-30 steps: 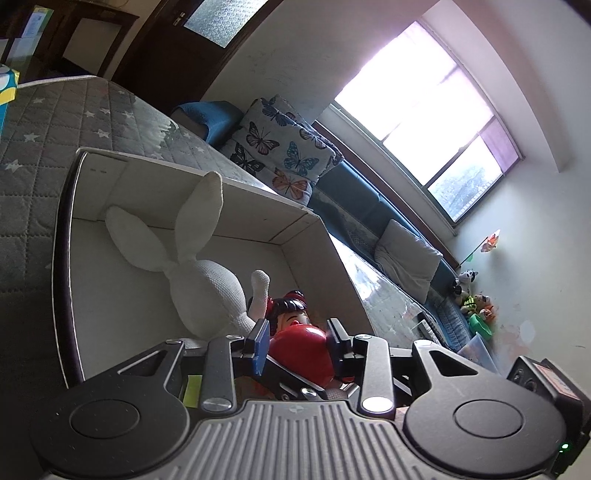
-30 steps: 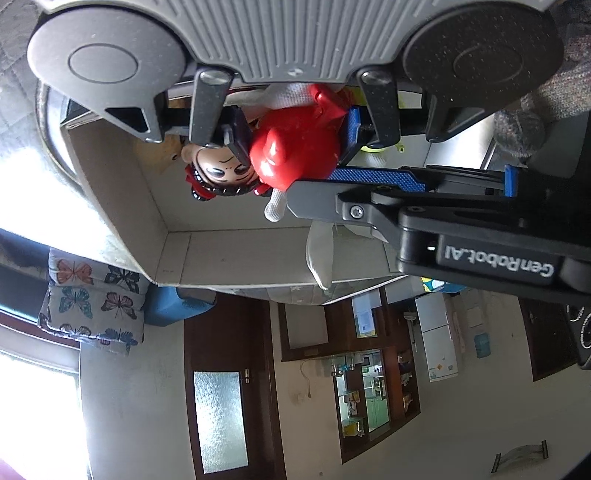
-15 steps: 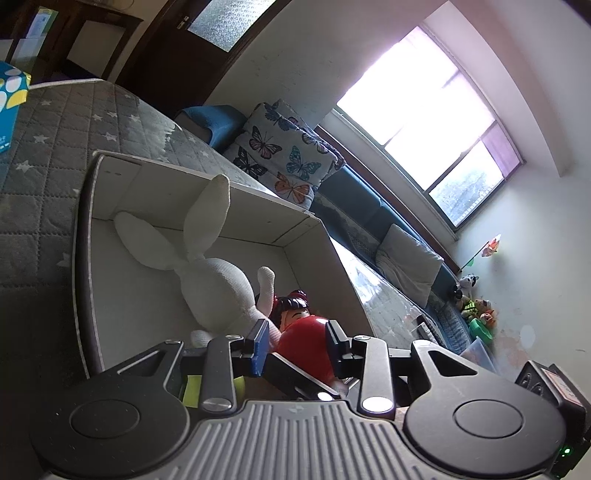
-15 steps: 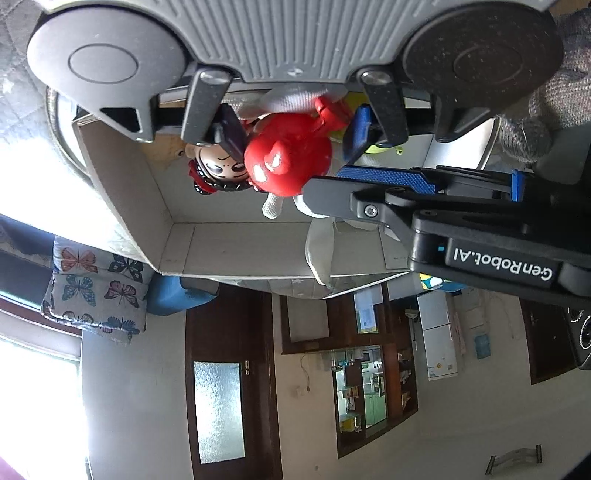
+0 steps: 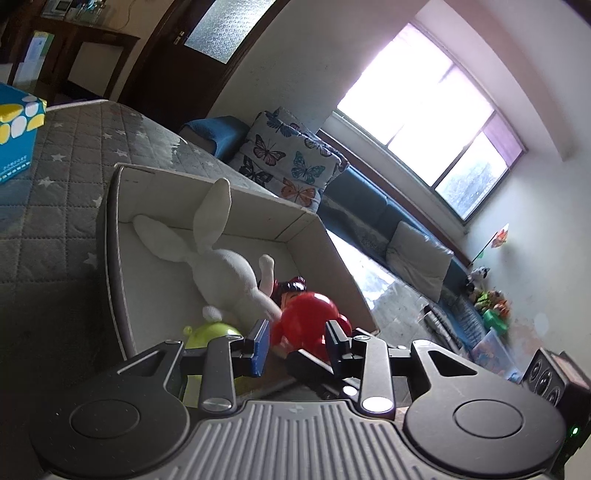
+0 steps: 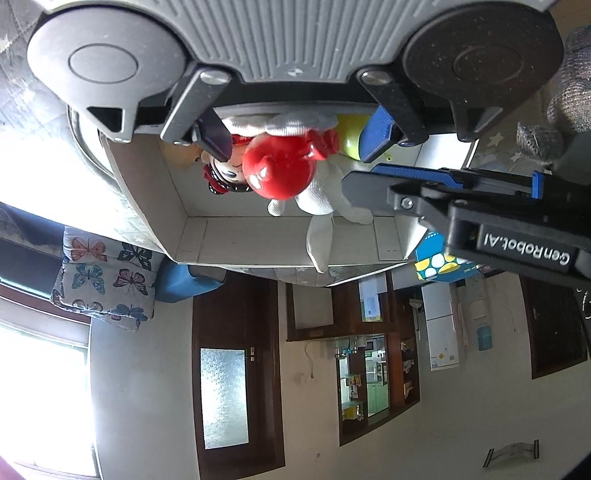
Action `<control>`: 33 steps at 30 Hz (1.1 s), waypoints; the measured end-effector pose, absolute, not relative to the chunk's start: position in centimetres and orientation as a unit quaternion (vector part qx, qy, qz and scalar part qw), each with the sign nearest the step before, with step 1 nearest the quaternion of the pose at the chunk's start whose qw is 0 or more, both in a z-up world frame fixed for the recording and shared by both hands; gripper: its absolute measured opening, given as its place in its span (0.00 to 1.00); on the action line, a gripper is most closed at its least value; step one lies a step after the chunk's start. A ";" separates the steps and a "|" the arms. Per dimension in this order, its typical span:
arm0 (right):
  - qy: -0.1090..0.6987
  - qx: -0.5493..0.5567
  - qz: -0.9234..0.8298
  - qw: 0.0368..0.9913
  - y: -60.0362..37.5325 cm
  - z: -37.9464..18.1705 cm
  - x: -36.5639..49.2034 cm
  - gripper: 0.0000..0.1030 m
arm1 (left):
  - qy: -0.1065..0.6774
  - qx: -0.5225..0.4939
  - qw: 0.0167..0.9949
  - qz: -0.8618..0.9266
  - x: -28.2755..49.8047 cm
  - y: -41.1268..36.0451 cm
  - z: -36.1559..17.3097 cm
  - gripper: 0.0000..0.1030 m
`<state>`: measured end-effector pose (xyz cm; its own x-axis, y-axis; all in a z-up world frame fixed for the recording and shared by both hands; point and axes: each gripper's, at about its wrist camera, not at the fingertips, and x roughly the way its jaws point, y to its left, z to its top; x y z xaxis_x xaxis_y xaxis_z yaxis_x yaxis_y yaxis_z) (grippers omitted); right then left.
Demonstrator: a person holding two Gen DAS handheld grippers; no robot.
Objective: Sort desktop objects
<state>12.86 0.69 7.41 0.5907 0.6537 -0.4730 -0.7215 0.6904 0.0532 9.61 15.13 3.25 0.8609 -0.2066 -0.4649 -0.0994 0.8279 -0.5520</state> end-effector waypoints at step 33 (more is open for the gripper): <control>0.263 -0.040 0.331 0.905 -5.3 5.4 6.3 1.00 | 0.305 -0.187 0.933 0.053 4.1 10.7 1.4 0.35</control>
<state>6.26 -5.33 5.36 0.6429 0.5785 -0.5020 -0.6205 0.7776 0.1016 4.07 10.70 1.41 0.8088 -0.0154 -0.5879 -0.2120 0.9248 -0.3159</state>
